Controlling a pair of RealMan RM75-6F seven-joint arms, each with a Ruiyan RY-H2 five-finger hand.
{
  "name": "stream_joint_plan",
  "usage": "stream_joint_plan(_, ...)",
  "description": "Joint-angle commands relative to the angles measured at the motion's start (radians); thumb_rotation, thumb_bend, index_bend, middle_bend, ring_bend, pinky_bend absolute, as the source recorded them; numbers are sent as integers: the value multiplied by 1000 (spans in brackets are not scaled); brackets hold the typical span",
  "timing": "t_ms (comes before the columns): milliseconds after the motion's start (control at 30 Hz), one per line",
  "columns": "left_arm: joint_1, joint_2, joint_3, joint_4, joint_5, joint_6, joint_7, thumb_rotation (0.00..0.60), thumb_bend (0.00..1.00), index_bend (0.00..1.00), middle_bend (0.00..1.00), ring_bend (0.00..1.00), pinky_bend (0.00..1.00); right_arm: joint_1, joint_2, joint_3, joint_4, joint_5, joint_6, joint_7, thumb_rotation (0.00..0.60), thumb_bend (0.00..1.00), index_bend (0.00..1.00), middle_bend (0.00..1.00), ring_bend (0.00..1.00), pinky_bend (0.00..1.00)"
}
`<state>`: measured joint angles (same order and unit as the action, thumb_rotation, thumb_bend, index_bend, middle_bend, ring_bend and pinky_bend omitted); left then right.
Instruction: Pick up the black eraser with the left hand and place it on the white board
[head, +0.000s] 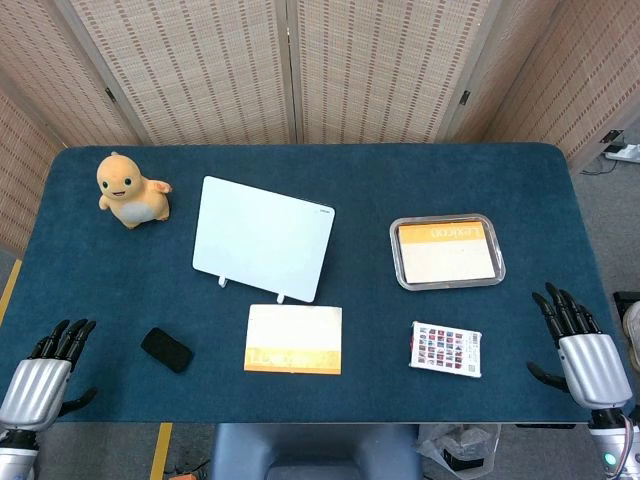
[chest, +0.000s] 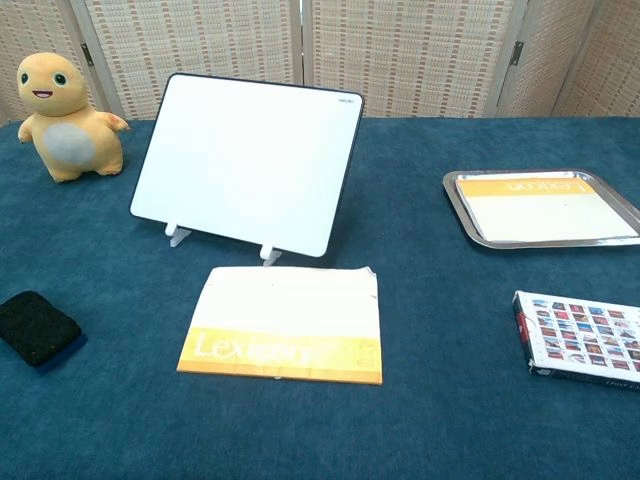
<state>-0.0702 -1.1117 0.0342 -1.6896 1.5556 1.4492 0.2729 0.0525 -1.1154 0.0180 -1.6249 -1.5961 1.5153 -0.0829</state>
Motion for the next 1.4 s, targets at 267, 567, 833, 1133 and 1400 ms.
stream_joint_plan(267,-4,-2,4,4,6,-7,1,600,212,0,125,83,243,1,0,1,0,1,0,1,600,150,0,0,0,163)
stream_joint_plan(567,-50,-66,13,157,190,68,-242,600,212,157,1000,933,974,4,-1,2,-1,-2,-1,-3,600,150,0,0,0,163)
stream_joint_plan(833,-167,-83,45,201,235,-84,-430,600,224,302,1000,1000,1000,19,-4,7,1,13,-32,-9,600,150,0,0,0,163)
stream_joint_plan(1133,-279,-101,17,131,106,-346,-289,600,227,361,1000,1000,1000,23,2,6,4,9,-32,12,600,150,0,0,0,163)
stream_joint_plan(1400,-334,-161,22,210,119,-401,-317,600,234,361,1000,1000,1000,21,4,7,4,10,-27,19,600,150,0,0,0,163)
